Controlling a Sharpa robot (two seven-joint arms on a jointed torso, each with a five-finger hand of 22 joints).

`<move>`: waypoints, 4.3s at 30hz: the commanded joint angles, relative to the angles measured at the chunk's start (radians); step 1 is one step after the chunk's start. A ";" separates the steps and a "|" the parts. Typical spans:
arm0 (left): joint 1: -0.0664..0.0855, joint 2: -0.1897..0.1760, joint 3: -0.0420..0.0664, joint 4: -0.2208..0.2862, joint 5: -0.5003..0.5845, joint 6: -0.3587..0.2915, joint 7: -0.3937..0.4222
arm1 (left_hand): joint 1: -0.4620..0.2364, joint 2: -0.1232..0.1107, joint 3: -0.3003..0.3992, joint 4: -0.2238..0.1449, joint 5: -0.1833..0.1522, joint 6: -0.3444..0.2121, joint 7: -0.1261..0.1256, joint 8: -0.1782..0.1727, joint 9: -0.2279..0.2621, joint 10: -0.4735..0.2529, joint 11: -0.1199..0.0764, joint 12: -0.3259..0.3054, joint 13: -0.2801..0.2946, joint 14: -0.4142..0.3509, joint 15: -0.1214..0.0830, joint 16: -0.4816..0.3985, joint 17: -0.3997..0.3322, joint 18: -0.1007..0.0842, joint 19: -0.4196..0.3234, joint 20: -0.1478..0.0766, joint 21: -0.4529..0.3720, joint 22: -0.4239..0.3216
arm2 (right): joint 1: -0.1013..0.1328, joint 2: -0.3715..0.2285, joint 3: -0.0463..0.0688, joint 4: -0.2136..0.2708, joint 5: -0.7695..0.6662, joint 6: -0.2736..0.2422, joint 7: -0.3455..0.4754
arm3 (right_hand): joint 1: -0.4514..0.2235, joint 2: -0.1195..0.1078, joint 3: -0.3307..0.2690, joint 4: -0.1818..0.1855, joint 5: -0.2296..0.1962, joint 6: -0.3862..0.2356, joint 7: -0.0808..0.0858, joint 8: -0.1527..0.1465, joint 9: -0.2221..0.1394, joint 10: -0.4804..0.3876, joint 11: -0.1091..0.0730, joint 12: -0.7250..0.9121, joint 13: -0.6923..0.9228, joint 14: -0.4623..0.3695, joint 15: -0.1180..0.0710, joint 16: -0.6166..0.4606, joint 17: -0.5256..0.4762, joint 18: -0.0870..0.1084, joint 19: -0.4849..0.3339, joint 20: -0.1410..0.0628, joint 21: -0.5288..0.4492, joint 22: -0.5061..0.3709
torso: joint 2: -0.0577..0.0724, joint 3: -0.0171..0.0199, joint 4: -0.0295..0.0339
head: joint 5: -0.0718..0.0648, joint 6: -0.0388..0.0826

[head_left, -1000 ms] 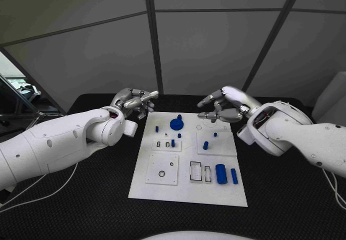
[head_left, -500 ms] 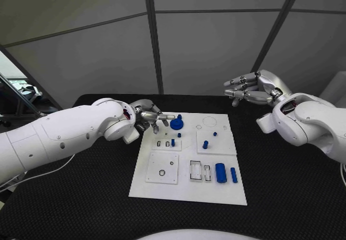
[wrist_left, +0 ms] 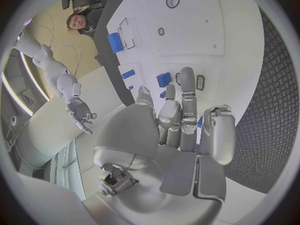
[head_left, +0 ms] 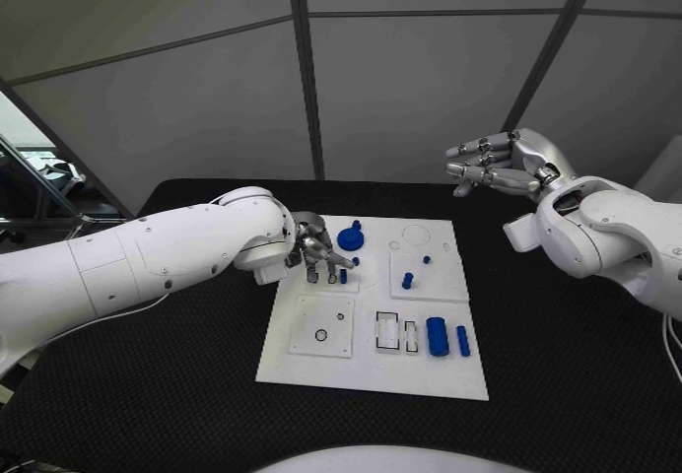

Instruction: Assemble the parts on the task board

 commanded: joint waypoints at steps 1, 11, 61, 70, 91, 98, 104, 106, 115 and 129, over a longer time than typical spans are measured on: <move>0.003 0.008 -0.001 -0.004 -0.060 0.046 -0.053 | -0.010 -0.005 -0.003 0.011 -0.005 -0.008 -0.007 0.037 0.028 0.021 -0.004 0.038 0.040 0.008 -0.006 -0.009 0.007 -0.029 0.048 -0.004 0.008 0.101 | 0.003 0.003 0.001 -0.002 -0.018 -0.011 0.013 | 0.000 -0.014 -0.003 0.004 0.007 0.005 0.000 0.004 0.001 0.007 0.001 -0.006 -0.005 0.010 0.004 -0.004 -0.001 0.004 0.005 0.000 -0.006 -0.004 | 0.001 -0.0002 -0.0005 | 0.001 -0.004; 0.005 0.034 -0.004 -0.004 -0.073 0.046 -0.065 | -0.012 0.000 -0.017 0.041 -0.005 -0.060 -0.018 0.162 0.143 0.040 -0.012 0.086 0.086 0.015 -0.011 -0.027 0.031 -0.036 0.061 -0.009 0.024 0.136 | 0.003 0.012 0.000 -0.010 -0.043 -0.018 -0.001 | -0.003 -0.014 -0.006 0.007 0.011 0.005 -0.001 0.005 0.001 0.017 -0.001 -0.004 -0.016 0.007 0.004 -0.005 -0.002 0.004 0.018 0.000 -0.016 -0.013 | 0.000 -0.0008 -0.0002 | -0.001 -0.015; 0.010 0.095 -0.007 -0.081 -0.074 0.116 -0.081 | 0.045 0.024 0.012 0.010 0.000 -0.097 -0.021 0.213 0.208 0.033 -0.015 0.080 0.077 0.019 -0.013 -0.042 0.048 -0.037 0.062 -0.010 0.026 0.142 | 0.002 0.037 0.000 -0.026 -0.083 0.007 -0.033 | -0.006 -0.011 -0.009 0.017 0.039 0.002 0.001 0.007 0.000 0.017 0.002 -0.007 -0.043 -0.001 0.006 -0.010 -0.004 0.004 0.034 0.001 -0.044 -0.037 | -0.001 0.0002 0.0007 | -0.005 -0.036; 0.010 0.101 -0.007 -0.084 -0.073 0.123 -0.070 | 0.082 0.044 0.042 -0.018 0.000 -0.107 -0.023 0.217 0.220 0.031 -0.017 0.078 0.075 0.021 -0.014 -0.048 0.054 -0.037 0.062 -0.011 0.026 0.142 | 0.002 0.043 0.000 -0.031 -0.111 0.005 -0.055 | 0.004 -0.010 -0.005 0.012 0.044 0.000 0.002 0.007 0.000 0.013 0.003 -0.007 -0.052 -0.007 0.007 -0.013 -0.006 0.003 0.037 0.002 -0.054 -0.046 | -0.001 0.0000 0.0012 | -0.004 -0.041; 0.010 0.099 -0.007 -0.080 -0.024 0.106 -0.053 | 0.200 0.081 0.201 -0.104 0.007 -0.124 -0.036 0.191 0.221 0.026 -0.029 0.070 0.070 0.022 -0.022 -0.062 0.068 -0.037 0.063 -0.019 0.026 0.146 | 0.002 0.051 0.000 -0.042 -0.124 0.019 -0.066 | 0.014 -0.009 0.001 0.007 0.051 -0.001 0.003 0.007 0.000 0.012 0.004 -0.007 -0.062 -0.010 0.007 -0.014 -0.007 0.003 0.042 0.001 -0.063 -0.053 | -0.001 -0.0001 0.0021 | -0.003 -0.047; 0.010 0.075 -0.007 -0.048 0.019 0.077 -0.052 | 0.197 0.023 0.415 -0.138 0.008 -0.127 -0.031 0.184 0.232 0.027 -0.030 0.064 0.068 0.023 -0.019 -0.072 0.076 -0.036 0.061 -0.021 0.023 0.143 | 0.002 0.053 0.000 -0.049 -0.124 0.026 -0.064 | 0.011 -0.011 0.002 0.010 0.055 -0.004 0.007 0.008 -0.001 0.011 0.008 -0.006 -0.071 -0.053 0.016 -0.042 -0.023 0.001 0.047 0.006 -0.074 -0.061 | -0.002 0.0001 0.0019 | -0.003 -0.049; 0.010 0.046 -0.007 -0.017 0.030 0.041 -0.049 | 0.054 -0.107 0.748 -0.146 0.002 -0.127 -0.027 0.204 0.273 0.034 -0.027 0.064 0.066 0.030 -0.012 -0.084 0.088 -0.035 0.060 -0.021 0.018 0.140 | 0.002 0.053 0.000 -0.053 -0.124 0.028 -0.062 | 0.011 -0.011 0.002 0.010 0.055 -0.004 0.007 0.008 -0.001 0.011 0.008 -0.006 -0.073 -0.054 0.016 -0.043 -0.025 0.001 0.048 0.006 -0.075 -0.062 | -0.002 0.0007 0.0026 | -0.002 -0.049; 0.010 0.035 -0.007 -0.006 0.032 0.030 -0.047 | 0.026 -0.130 0.807 -0.160 0.000 -0.129 -0.028 0.211 0.285 0.035 -0.025 0.064 0.066 0.031 -0.019 -0.086 0.091 -0.035 0.059 -0.017 0.017 0.139 | 0.002 0.054 0.000 -0.054 -0.124 0.027 -0.059 | 0.011 -0.011 0.002 0.010 0.055 -0.004 0.007 0.008 -0.001 0.011 0.008 -0.006 -0.073 -0.054 0.016 -0.043 -0.025 0.001 0.048 0.006 -0.075 -0.062 | -0.001 0.0008 0.0019 | -0.002 -0.048; 0.010 -0.007 -0.006 0.036 0.033 -0.018 -0.050 | -0.017 -0.158 0.898 -0.192 -0.001 -0.133 -0.029 0.224 0.307 0.044 -0.025 0.072 0.075 0.034 -0.020 -0.091 0.096 -0.036 0.062 -0.018 0.019 0.145 | 0.002 0.054 0.000 -0.057 -0.124 0.023 -0.054 | 0.009 -0.011 0.002 0.011 0.055 -0.004 0.007 0.008 -0.001 0.011 0.009 -0.006 -0.074 -0.055 0.017 -0.044 -0.026 0.001 0.049 0.006 -0.076 -0.063 | -0.001 0.0011 0.0020 | 0.000 -0.049; 0.005 -0.026 -0.008 0.057 -0.042 -0.090 -0.042 | -0.029 -0.169 0.931 -0.207 -0.001 -0.134 -0.029 0.228 0.314 0.048 -0.025 0.076 0.080 0.034 -0.020 -0.092 0.097 -0.037 0.064 -0.018 0.021 0.149 | 0.002 0.055 0.000 -0.060 -0.124 0.022 -0.052 | 0.007 -0.011 0.001 0.013 0.055 -0.004 0.007 0.008 -0.001 0.011 0.009 -0.005 -0.075 -0.055 0.017 -0.044 -0.027 0.001 0.049 0.007 -0.077 -0.064 | -0.001 0.0000 0.0016 | 0.003 -0.052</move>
